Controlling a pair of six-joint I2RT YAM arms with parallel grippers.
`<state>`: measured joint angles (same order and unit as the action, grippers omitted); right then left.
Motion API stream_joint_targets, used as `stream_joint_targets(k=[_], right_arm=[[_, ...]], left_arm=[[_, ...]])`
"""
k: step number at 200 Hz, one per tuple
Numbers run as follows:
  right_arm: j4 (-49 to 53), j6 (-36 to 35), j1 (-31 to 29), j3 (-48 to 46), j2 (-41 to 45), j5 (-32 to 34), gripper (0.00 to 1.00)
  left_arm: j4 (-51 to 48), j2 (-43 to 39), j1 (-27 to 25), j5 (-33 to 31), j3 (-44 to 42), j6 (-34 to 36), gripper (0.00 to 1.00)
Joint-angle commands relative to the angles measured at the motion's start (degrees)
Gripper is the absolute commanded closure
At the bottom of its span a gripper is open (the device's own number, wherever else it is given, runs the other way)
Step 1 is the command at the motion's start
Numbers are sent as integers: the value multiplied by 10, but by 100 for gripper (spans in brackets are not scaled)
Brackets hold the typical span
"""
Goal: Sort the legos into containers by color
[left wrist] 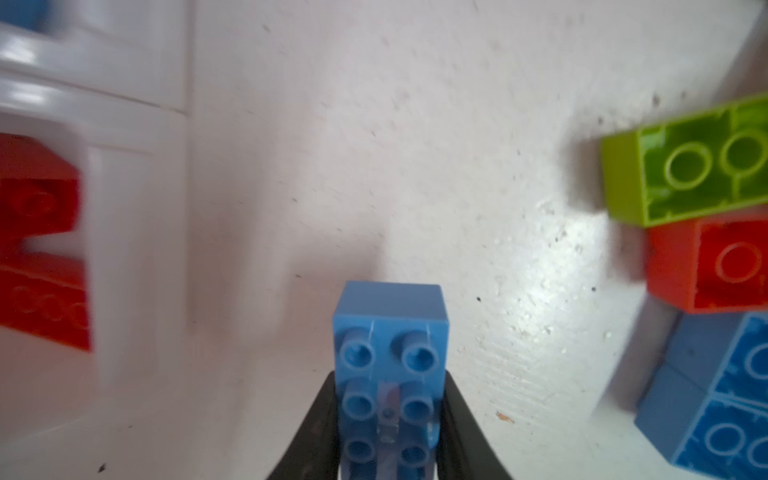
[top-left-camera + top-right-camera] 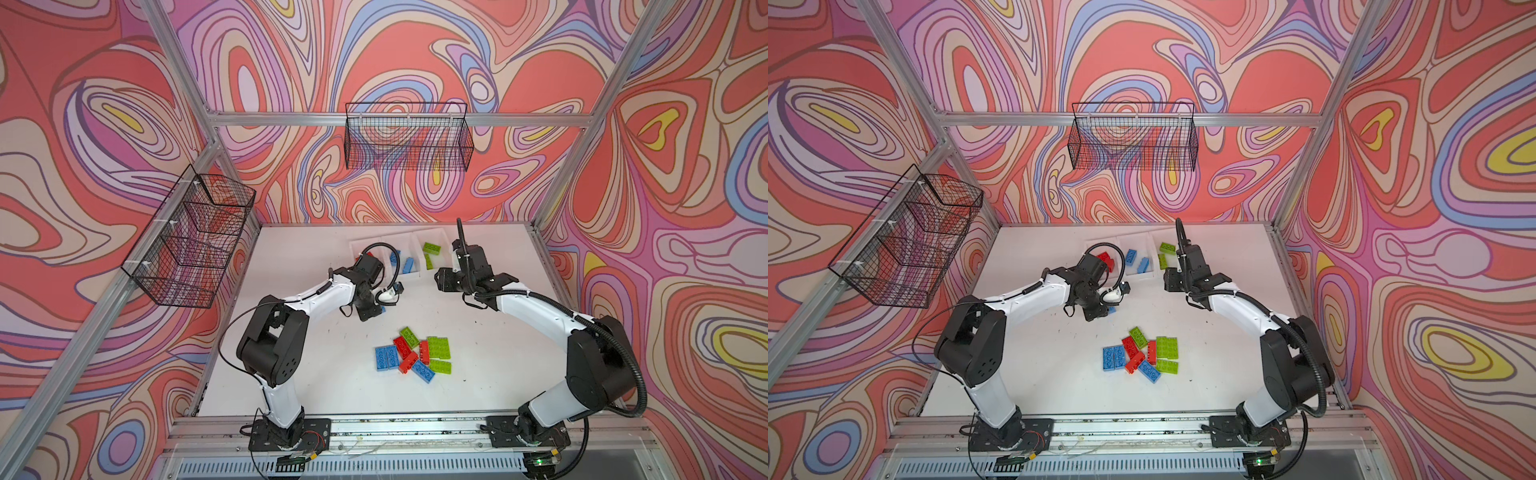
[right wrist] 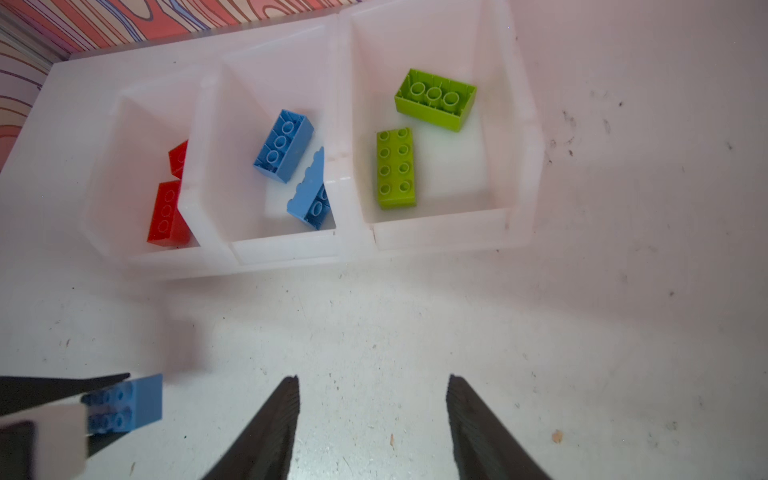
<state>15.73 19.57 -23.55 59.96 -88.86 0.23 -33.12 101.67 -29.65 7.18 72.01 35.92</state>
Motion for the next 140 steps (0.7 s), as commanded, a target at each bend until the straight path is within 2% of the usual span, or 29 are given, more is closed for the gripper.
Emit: stream_joint_targets(k=[1, 27, 62, 123, 140], right_arm=[[30, 14, 3, -29, 31, 14, 40], [35, 36, 3, -62, 54, 17, 40], [38, 63, 3, -86, 74, 10, 41], [55, 60, 3, -99, 68, -3, 40], [62, 58, 3, -104, 64, -10, 40]], left_arm=[[43, -25, -1, 23, 51, -99, 78], [51, 17, -2, 46, 131, -182, 78], [31, 127, -2, -27, 272, -298, 78], [-6, 290, -1, -44, 456, -350, 70], [-4, 318, -1, -49, 485, -364, 62]])
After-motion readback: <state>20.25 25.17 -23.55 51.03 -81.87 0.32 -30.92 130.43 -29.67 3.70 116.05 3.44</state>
